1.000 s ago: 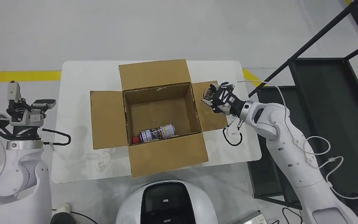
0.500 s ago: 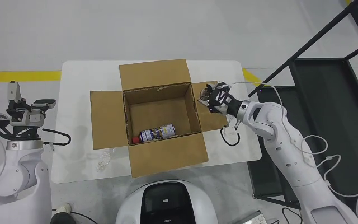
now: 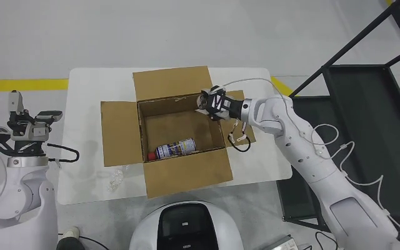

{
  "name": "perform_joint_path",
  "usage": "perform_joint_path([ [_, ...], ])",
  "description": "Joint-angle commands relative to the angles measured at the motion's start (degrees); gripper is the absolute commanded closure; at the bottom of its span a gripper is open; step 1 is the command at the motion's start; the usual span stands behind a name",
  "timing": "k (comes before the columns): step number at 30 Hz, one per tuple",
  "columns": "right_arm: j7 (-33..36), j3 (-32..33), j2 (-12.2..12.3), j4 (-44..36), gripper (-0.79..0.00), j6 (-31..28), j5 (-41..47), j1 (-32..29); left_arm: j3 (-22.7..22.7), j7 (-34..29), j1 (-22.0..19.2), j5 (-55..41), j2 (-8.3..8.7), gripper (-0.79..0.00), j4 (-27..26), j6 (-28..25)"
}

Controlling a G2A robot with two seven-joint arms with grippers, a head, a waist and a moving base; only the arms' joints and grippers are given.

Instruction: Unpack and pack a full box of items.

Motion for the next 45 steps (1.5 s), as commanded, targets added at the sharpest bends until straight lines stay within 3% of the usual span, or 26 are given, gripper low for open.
perform_joint_path([
  [1, 0.0, 0.1, 0.0, -0.1, 0.0, 0.0, 0.0, -0.1, 0.0, 0.0, 0.0, 0.0, 0.0, -0.785, 0.0, 0.0],
  [10, 0.2, -0.1, 0.0, -0.3, 0.0, 0.5, -0.4, -0.3, 0.0, 0.0, 0.0, 0.0, 0.0, -0.785, 0.0, 0.0],
  [15, 5.3, -4.3, -1.0, 0.3, 0.0, -2.0, -0.4, 2.8, 0.0, 0.0, 0.0, 0.0, 0.0, -0.785, 0.0, 0.0],
  [29, 15.1, -21.2, -8.6, 19.9, 0.0, -3.3, 7.9, 17.3, 0.0, 0.0, 0.0, 0.0, 0.0, -0.785, 0.0, 0.0],
  [43, 14.4, -29.0, -14.4, 33.8, 0.0, -1.4, 6.1, 21.1, 0.0, 0.0, 0.0, 0.0, 0.0, -0.785, 0.0, 0.0],
  [44, 13.9, -29.2, -14.8, 34.7, -0.049, -1.2, 6.9, 21.1, 0.0, 0.0, 0.0, 0.0, 0.0, -0.785, 0.0, 0.0],
  [45, 13.6, -29.4, -15.2, 35.7, -0.049, -1.0, 7.3, 21.2, 0.0, 0.0, 0.0, 0.0, 0.0, -0.785, 0.0, 0.0],
])
